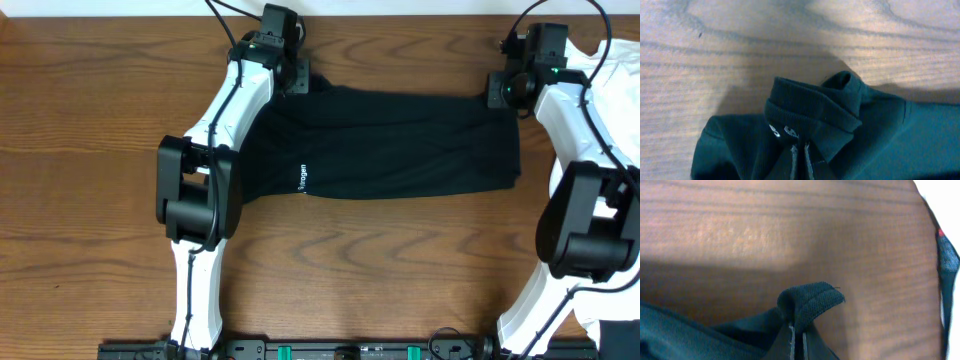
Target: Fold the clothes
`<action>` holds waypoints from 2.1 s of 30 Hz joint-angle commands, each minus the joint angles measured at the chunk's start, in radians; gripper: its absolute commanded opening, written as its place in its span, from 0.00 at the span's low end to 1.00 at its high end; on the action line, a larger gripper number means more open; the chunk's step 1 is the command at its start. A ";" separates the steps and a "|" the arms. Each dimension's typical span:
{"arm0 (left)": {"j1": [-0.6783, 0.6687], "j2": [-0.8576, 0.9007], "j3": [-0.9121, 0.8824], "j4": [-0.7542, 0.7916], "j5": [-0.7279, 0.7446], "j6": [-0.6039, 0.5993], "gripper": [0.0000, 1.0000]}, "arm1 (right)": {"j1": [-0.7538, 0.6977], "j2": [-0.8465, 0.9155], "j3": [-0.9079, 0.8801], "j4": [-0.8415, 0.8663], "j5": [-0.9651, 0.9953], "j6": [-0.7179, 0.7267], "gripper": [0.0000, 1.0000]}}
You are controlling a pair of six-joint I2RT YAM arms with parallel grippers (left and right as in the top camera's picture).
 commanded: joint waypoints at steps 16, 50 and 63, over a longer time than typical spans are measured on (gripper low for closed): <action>0.004 -0.214 -0.007 -0.415 0.003 -0.003 0.06 | -0.013 -0.038 0.003 -0.243 0.000 -0.097 0.01; 0.004 -0.214 -0.353 -0.497 -0.137 -0.260 0.17 | -0.026 -0.037 -0.183 -0.363 0.108 -0.071 0.50; 0.004 -0.412 -0.300 -0.459 -0.102 -0.268 0.33 | -0.029 -0.049 -0.011 -0.474 -0.275 -0.081 0.70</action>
